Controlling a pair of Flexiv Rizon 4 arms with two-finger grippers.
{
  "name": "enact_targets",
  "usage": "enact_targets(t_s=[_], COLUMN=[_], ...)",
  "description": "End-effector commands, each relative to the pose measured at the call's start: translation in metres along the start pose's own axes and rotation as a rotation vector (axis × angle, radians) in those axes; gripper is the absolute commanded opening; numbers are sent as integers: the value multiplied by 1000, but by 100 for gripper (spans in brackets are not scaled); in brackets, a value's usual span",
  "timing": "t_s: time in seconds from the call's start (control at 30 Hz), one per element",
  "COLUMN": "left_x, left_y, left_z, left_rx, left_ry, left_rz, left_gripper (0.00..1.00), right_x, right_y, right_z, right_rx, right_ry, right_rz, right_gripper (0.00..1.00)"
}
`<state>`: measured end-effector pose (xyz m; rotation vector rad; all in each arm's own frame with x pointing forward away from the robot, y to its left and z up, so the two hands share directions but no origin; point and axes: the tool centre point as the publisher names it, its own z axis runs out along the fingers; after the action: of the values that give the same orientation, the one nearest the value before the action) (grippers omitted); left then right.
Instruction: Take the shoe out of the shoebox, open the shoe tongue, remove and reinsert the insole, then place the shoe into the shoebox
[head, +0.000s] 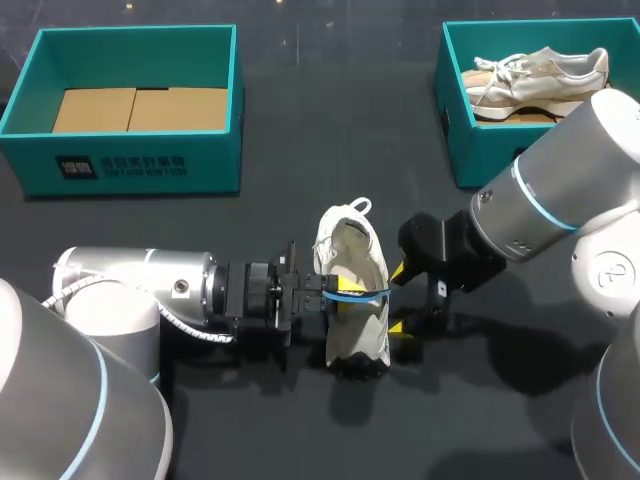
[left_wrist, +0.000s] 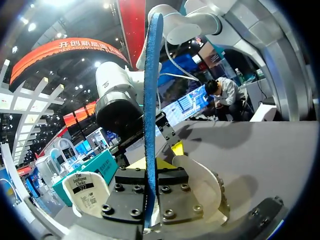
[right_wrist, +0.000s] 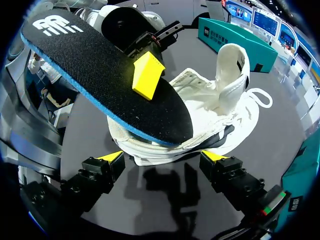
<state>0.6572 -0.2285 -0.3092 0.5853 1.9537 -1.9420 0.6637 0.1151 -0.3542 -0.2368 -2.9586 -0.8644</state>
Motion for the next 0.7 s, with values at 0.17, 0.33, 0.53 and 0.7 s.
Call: enact_targets(t_s=[0.17, 0.33, 0.53, 0.7], left_x=[-6, -6, -5, -5], left_y=[18, 25, 33, 40], left_z=[-1, -1, -1, -3], left_rx=[5, 7, -18, -38], left_ry=[13, 19, 15, 10], left_rz=[-9, -7, 17, 16], left_gripper=[0, 0, 0, 0], right_x=[1, 1, 1, 1], right_y=[-1, -1, -1, -1], right_z=[0, 0, 0, 0], right_rx=[-1, -1, -1, -1], right_ry=[-2, -2, -2, -2], right_rz=[-1, -1, -1, -1], right_gripper=[100, 100, 100, 100])
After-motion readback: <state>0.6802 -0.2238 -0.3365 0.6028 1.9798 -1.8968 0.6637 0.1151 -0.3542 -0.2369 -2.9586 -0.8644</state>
